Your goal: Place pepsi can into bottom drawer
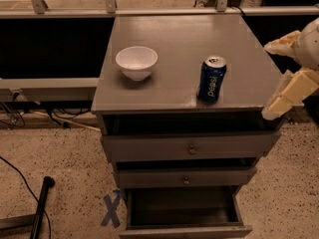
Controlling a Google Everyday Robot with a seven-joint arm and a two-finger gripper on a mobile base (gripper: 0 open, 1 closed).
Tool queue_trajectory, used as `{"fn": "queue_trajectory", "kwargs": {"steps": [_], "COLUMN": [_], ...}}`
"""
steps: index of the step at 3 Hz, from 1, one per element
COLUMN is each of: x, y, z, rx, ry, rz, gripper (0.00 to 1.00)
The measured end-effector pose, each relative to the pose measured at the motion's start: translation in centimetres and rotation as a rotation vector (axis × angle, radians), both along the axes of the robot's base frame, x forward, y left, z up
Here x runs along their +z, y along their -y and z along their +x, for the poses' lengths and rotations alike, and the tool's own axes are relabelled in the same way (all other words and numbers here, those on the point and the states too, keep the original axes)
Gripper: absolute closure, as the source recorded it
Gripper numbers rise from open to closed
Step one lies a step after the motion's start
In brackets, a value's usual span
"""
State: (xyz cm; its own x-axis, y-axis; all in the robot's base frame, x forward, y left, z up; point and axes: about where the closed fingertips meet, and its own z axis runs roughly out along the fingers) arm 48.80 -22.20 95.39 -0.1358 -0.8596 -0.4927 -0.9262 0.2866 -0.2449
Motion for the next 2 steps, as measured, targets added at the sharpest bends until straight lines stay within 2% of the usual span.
{"fn": "queue_trajectory", "kwargs": {"steps": [1,2], "x": [-1.57,-1.23], "y": [0.66,-0.25], "z": [2.89,3.72], "rx": [0.000,0.014], "ry": [0.105,0.161], "rz": [0.232,0.444], "gripper": [0.00,0.00]}}
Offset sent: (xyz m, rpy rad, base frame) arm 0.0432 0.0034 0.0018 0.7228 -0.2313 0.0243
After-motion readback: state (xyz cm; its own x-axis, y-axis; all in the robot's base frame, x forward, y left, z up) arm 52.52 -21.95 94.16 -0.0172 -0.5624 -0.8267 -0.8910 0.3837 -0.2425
